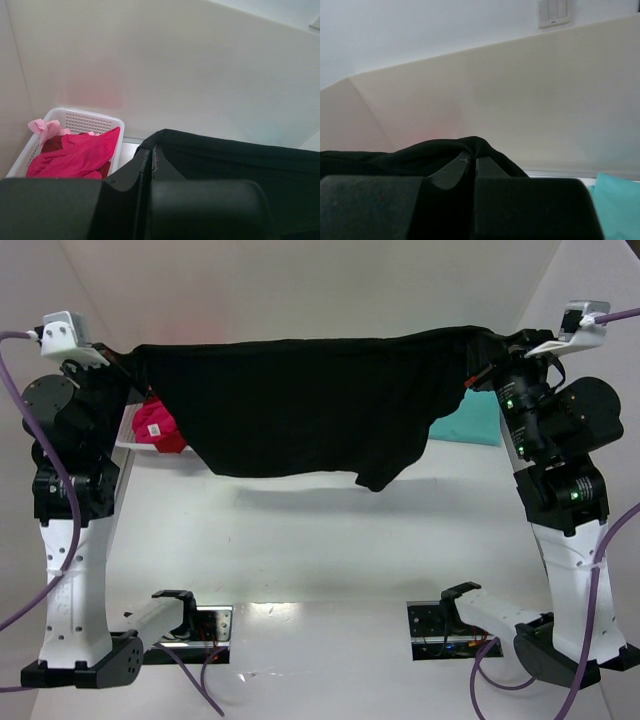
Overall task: Fold and stack the t-shirts
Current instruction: Flatten out the tshirt
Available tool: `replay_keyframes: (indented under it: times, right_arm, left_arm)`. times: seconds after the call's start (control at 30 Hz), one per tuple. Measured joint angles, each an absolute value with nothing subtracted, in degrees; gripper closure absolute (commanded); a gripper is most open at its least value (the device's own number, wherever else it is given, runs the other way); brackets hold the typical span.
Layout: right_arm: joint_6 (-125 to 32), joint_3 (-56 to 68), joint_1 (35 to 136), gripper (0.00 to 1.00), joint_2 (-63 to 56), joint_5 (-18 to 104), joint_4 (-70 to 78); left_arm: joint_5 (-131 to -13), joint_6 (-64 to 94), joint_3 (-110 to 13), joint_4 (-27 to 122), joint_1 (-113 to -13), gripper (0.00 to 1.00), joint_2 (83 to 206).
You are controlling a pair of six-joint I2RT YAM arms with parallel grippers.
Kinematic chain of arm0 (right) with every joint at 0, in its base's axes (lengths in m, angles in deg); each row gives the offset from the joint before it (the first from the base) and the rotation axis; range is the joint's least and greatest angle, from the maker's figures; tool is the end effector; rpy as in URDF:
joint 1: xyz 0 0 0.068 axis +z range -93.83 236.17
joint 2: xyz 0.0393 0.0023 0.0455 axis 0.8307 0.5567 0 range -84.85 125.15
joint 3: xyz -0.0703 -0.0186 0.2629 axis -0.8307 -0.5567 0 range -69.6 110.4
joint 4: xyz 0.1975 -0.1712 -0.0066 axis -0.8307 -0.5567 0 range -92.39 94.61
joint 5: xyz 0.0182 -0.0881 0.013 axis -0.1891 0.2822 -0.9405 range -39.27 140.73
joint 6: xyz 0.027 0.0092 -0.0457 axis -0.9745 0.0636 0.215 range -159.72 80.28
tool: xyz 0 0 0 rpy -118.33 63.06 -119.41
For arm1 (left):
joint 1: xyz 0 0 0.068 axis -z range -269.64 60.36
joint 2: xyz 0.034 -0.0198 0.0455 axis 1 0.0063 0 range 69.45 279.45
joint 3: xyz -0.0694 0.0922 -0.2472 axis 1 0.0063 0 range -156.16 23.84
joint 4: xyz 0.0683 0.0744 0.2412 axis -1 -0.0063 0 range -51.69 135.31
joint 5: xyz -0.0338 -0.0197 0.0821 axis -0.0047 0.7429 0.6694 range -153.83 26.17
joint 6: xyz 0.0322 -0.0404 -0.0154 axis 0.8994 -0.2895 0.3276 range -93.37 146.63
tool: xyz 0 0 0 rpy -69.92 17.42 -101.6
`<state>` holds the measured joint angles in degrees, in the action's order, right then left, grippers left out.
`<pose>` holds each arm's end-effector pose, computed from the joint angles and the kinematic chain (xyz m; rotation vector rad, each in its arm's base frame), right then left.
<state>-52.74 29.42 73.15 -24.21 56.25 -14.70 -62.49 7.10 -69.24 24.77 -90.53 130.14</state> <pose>0.1432 0.0402 0.5785 0.0413 1.2485 0.3947 0.1728 0.0034 0.5481 -0.2622 1.3434 -0.2572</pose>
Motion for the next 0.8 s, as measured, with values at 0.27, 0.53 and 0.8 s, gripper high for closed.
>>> replay_keyframes:
  times: [0.27,0.53,0.8]
  right_arm:
    - [-49.02,30.17,73.15,1.0,-24.91,57.47,-15.03]
    - [-44.76,29.29,73.17,1.0,-27.09,57.82,-15.45]
    - [-49.74,25.75,73.15,1.0,-27.18,55.29,-16.96]
  left_arm:
    - [-61.59,7.21,-69.24,24.23,-90.53,1.0,128.22]
    - [-63.17,7.19,-71.49,24.62,-90.46,1.0,133.37]
    - [-65.68,7.15,-71.17,22.89,-90.48,1.0,136.04]
